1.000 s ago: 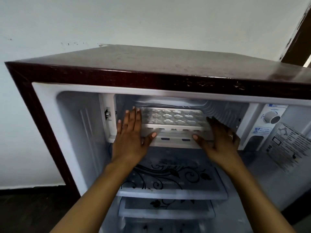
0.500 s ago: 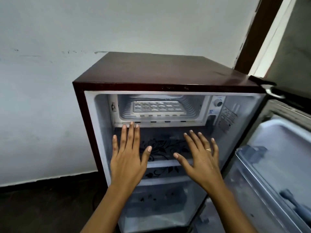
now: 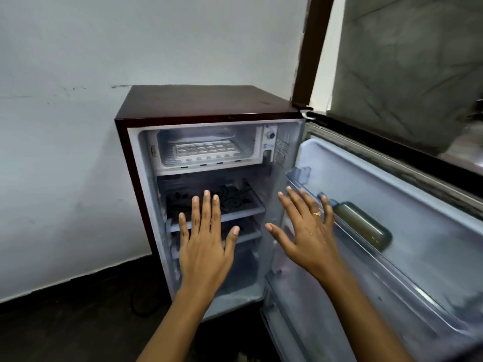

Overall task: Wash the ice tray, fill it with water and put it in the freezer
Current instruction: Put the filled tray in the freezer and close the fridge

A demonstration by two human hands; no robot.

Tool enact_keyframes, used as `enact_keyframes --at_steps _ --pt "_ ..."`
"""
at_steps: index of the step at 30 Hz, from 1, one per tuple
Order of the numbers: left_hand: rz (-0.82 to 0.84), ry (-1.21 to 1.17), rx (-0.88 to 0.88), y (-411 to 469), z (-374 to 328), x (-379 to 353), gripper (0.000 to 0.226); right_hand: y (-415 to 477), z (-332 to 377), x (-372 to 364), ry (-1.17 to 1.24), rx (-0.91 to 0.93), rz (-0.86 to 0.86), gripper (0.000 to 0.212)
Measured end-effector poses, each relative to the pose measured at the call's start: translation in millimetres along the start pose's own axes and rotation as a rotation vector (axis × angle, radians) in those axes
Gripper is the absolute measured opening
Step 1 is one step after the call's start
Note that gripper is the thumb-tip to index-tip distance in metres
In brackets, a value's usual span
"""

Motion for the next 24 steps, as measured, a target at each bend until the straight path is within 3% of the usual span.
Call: enact_keyframes --at_steps 12,24 --pt "0.042 -0.189 -0.185 -52 -99 4 0.074 -108 -67 81 -0.203 -0.162 -0.072 0.064" --pt "0.078 -0.292 -0.333 -91 -223 -8 0.071 -168 -156 152 -0.329 -0.270 -0.331 0.065"
Point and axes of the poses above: each hand's wrist, its own y-axis towards the middle knuckle, its own x-axis out of the back of the hand, z = x × y, the point moved 2 cm from there along y, towards the middle knuckle, and after that the axes turned 3 degrees about -x, right-handed, at the moved point
